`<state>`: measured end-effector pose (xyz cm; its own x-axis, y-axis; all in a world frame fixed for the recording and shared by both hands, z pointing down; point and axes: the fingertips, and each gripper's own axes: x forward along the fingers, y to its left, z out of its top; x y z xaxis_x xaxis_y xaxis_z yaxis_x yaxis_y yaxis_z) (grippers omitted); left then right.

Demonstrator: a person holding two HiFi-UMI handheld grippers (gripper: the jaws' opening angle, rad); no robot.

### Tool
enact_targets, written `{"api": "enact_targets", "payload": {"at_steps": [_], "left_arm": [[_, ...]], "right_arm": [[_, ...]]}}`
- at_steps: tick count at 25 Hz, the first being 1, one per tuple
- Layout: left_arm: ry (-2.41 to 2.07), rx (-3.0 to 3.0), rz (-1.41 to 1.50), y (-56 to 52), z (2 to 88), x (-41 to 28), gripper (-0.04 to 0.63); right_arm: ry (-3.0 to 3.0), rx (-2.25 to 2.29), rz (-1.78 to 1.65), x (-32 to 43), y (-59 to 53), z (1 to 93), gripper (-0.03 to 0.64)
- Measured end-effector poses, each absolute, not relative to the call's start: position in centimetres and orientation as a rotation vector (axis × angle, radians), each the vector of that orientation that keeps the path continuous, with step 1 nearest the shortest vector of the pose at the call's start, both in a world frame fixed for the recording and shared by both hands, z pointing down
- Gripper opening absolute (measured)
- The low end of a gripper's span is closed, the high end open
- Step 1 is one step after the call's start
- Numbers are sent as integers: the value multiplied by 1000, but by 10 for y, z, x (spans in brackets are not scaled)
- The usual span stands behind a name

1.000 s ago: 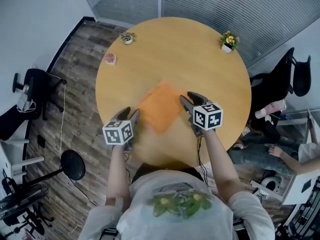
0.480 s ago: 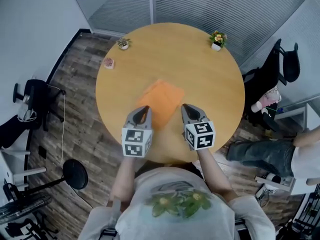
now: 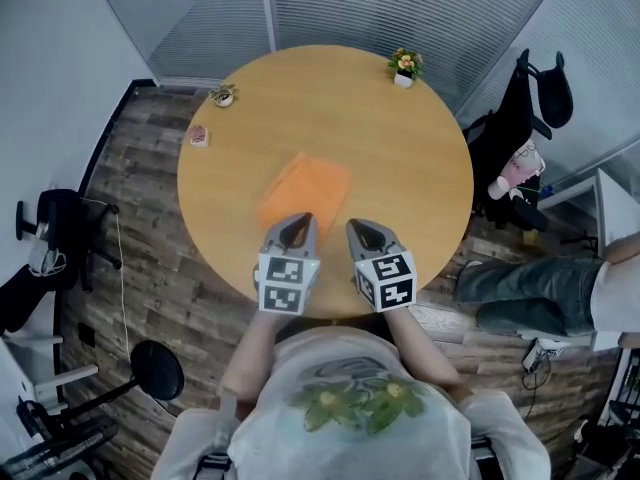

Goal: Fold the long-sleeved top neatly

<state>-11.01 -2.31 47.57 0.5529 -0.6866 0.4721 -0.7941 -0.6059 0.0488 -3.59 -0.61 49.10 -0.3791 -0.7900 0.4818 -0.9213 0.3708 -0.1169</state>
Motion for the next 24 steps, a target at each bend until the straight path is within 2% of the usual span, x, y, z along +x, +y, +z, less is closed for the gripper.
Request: {"api": "enact_targets", "payload": {"at_steps": [24], "left_arm": [[-1149, 2559, 591, -17, 473, -110, 4]], "right_arm": [[-2260, 1496, 568, -48, 3, 489, 17]]}}
